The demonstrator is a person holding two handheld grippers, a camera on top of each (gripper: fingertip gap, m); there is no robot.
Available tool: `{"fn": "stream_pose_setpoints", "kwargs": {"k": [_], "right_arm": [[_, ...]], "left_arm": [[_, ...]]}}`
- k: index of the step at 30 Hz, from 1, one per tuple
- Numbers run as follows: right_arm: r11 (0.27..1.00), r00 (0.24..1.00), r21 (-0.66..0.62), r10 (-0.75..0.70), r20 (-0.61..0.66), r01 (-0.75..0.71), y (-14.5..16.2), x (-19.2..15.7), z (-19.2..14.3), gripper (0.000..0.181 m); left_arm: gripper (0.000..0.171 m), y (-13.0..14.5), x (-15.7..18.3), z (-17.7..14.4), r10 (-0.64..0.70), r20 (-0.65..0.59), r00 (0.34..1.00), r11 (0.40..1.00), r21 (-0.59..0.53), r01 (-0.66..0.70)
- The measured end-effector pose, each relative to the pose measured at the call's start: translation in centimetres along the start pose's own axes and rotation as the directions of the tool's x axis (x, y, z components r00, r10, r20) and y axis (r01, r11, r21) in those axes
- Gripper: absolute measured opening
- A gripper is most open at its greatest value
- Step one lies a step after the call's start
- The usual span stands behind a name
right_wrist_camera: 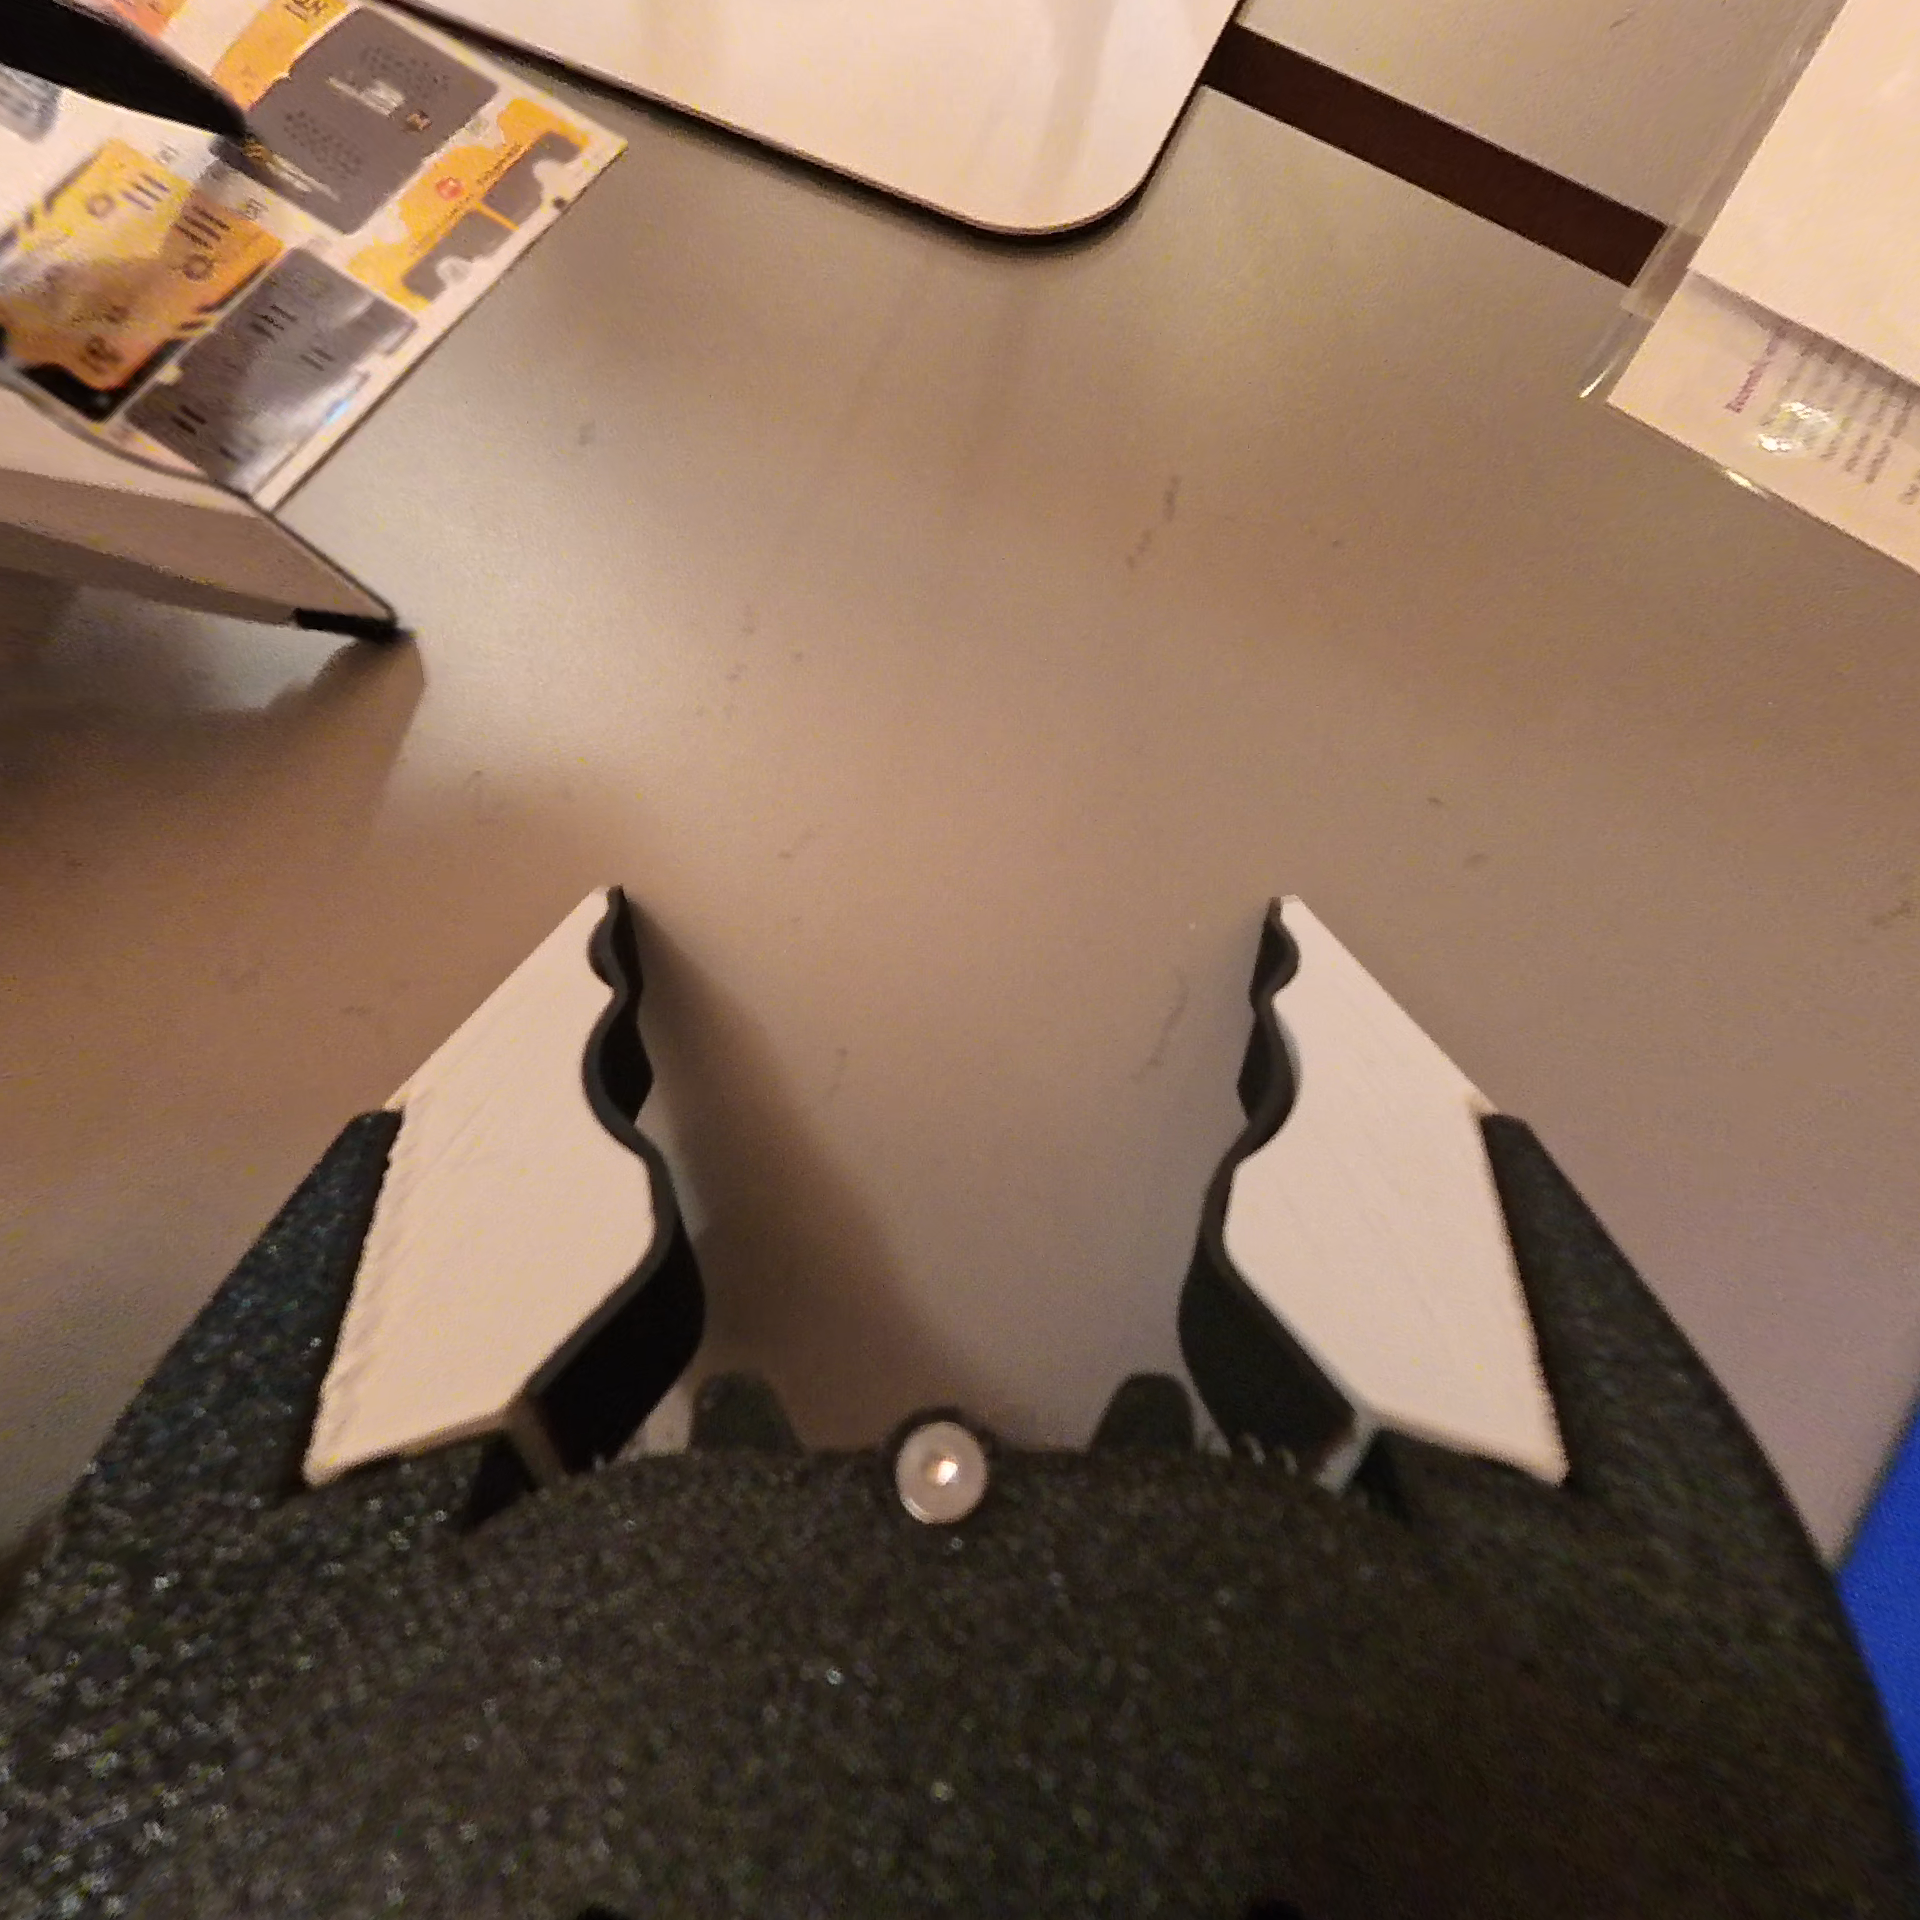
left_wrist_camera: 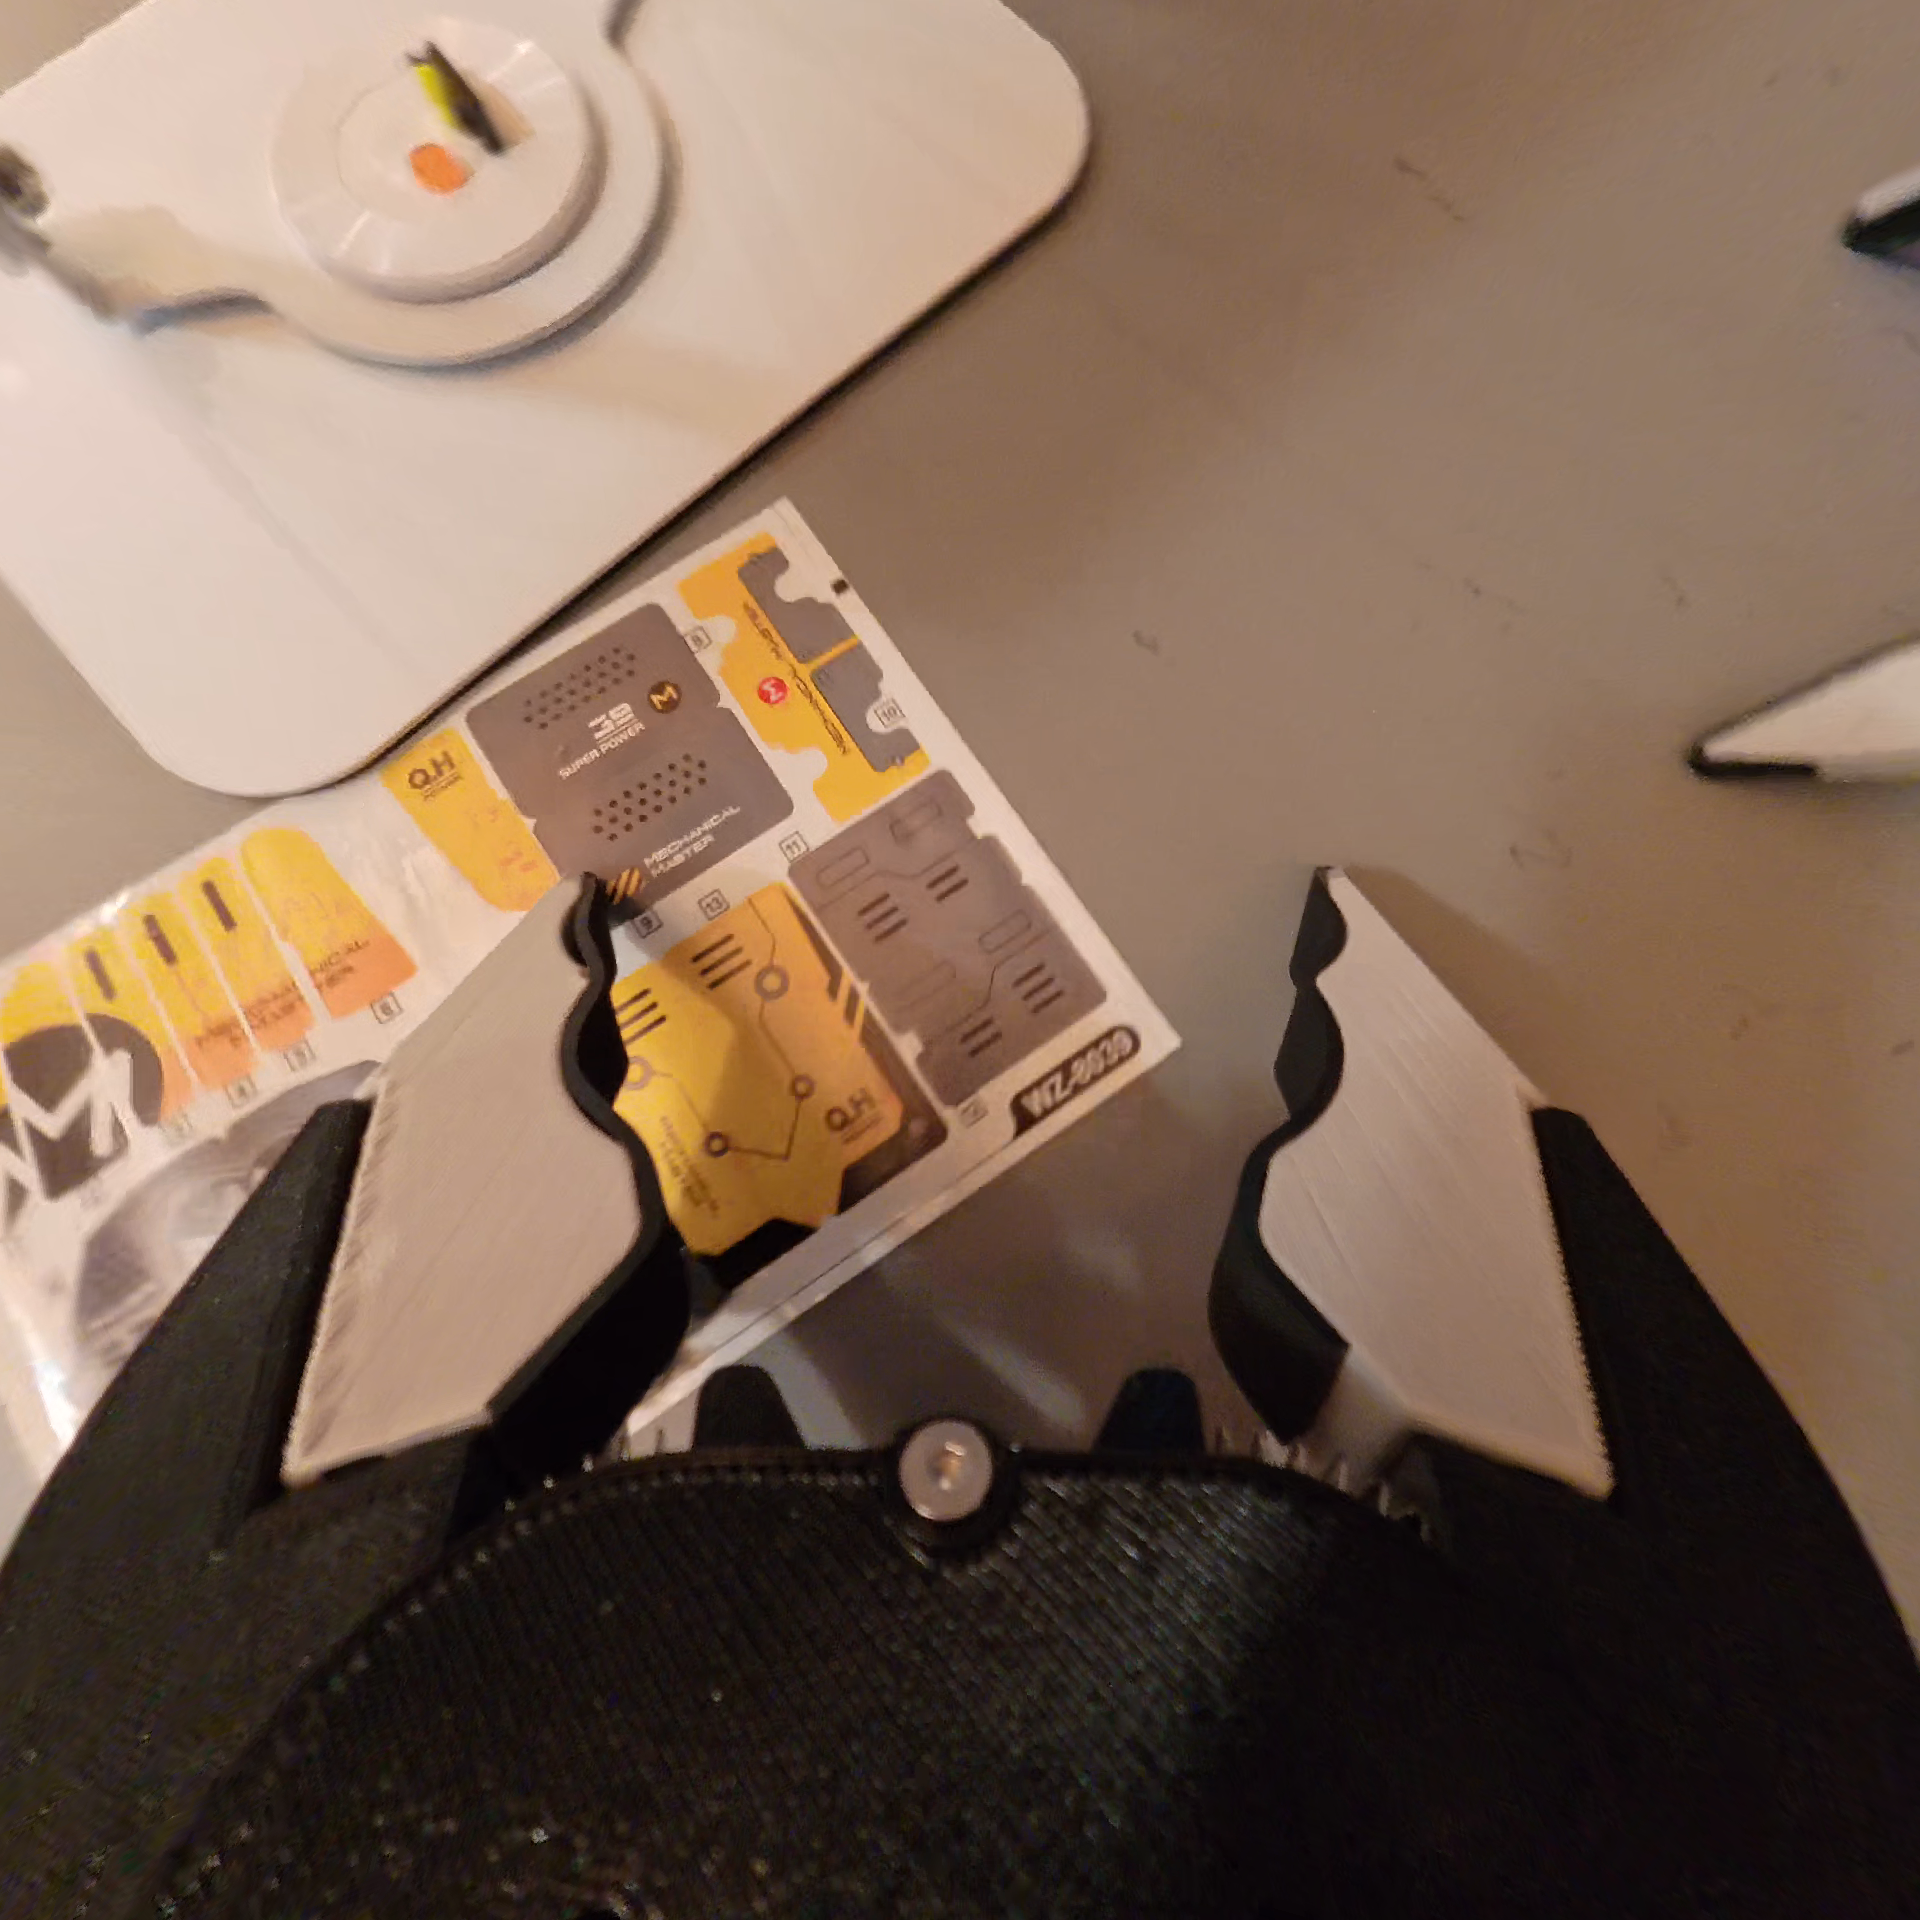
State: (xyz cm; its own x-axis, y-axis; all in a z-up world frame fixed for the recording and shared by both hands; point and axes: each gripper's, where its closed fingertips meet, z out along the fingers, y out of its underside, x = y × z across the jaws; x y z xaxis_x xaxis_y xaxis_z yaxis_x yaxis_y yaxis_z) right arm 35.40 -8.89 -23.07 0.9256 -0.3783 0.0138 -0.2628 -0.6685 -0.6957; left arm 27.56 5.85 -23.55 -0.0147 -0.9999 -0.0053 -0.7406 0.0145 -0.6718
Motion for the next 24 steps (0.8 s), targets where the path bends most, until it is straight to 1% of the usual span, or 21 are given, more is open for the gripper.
{"fn": "stream_pose_setpoints", "kwargs": {"k": [2,3,4,5,6,7,9,11,13,14,15,16,17,18,20,22,24], "right_arm": [[1.000,1.000,-0.006,0.019,-0.015,-0.019,-0.1,0.1,0.1,0.115],[1.000,1.000,-0.013,0.021,-0.018,-0.021,0.0,-0.1,0.0,0.111],[1.000,1.000,-0.023,0.005,-0.005,-0.005,0.0,-0.5,-0.5,0.092],[1.000,1.000,-0.009,-0.019,0.011,0.019,-0.4,-0.9,-1.2,0.085],[0.999,0.999,0.041,-0.032,0.000,0.032,-1.3,-0.9,-2.5,0.086],[0.993,0.999,0.112,-0.032,-0.012,0.033,-2.5,-0.9,-4.1,0.084],[0.966,0.999,0.256,-0.034,0.017,0.028,-4.8,-2.0,-8.5,0.084],[0.922,0.995,0.386,-0.063,0.076,0.029,-6.6,-4.0,-13.6,0.084],[0.871,0.981,0.490,-0.123,0.148,0.035,-6.8,-7.0,-18.4,0.079],[0.842,0.971,0.537,-0.160,0.176,0.042,-6.3,-8.7,-20.4,0.075],[0.811,0.961,0.583,-0.195,0.195,0.046,-5.5,-10.2,-22.2,0.072],[0.781,0.946,0.621,-0.243,0.216,0.059,-4.4,-11.9,-23.5,0.059],[0.755,0.934,0.652,-0.281,0.223,0.071,-3.2,-13.2,-24.4,0.051],[0.737,0.933,0.672,-0.291,0.211,0.078,-2.1,-14.0,-24.9,0.047],[0.725,0.928,0.682,-0.312,0.203,0.094,-0.2,-15.5,-25.2,0.040],[0.758,0.925,0.648,-0.296,0.238,0.076,1.0,-17.2,-24.8,0.033],[0.793,0.927,0.608,-0.257,0.274,0.040,1.9,-19.1,-24.3,0.034]], "left_arm": [[0.121,0.0,-0.3,-0.7,0.001,-0.006,1.000,0.999,-0.036,-0.001],[0.118,-0.5,-1.2,-1.4,-0.010,0.042,0.999,1.000,-0.022,0.010],[0.118,-1.2,-2.6,-2.6,-0.006,0.120,0.993,1.000,0.011,0.004],[0.118,-2.3,-3.8,-4.3,0.009,0.194,0.981,0.998,0.061,-0.022],[0.118,-3.3,-4.4,-6.3,0.029,0.238,0.971,0.992,0.116,-0.058],[0.117,-4.1,-4.4,-8.3,0.049,0.247,0.968,0.981,0.169,-0.093],[0.119,-4.9,-3.7,-12.5,0.067,0.231,0.971,0.957,0.261,-0.128],[0.119,-4.1,-2.0,-15.9,0.106,0.169,0.980,0.940,0.303,-0.154],[0.107,-1.8,-0.1,-18.3,0.113,0.095,0.989,0.950,0.280,-0.136],[0.109,-0.3,1.3,-19.1,0.117,0.026,0.993,0.962,0.246,-0.119],[0.112,1.1,3.2,-20.0,0.133,-0.069,0.989,0.967,0.230,-0.114],[0.112,2.3,5.4,-20.9,0.153,-0.173,0.973,0.966,0.235,-0.111],[0.112,3.3,7.5,-21.9,0.176,-0.268,0.947,0.961,0.255,-0.107],[0.112,4.1,9.1,-22.8,0.198,-0.332,0.922,0.953,0.286,-0.102],[0.100,5.0,11.8,-24.0,0.272,-0.409,0.871,0.924,0.364,-0.118],[0.094,5.4,14.0,-24.0,0.366,-0.432,0.824,0.895,0.406,-0.185],[0.095,5.1,14.8,-22.5,0.415,-0.389,0.823,0.885,0.383,-0.265]]}}
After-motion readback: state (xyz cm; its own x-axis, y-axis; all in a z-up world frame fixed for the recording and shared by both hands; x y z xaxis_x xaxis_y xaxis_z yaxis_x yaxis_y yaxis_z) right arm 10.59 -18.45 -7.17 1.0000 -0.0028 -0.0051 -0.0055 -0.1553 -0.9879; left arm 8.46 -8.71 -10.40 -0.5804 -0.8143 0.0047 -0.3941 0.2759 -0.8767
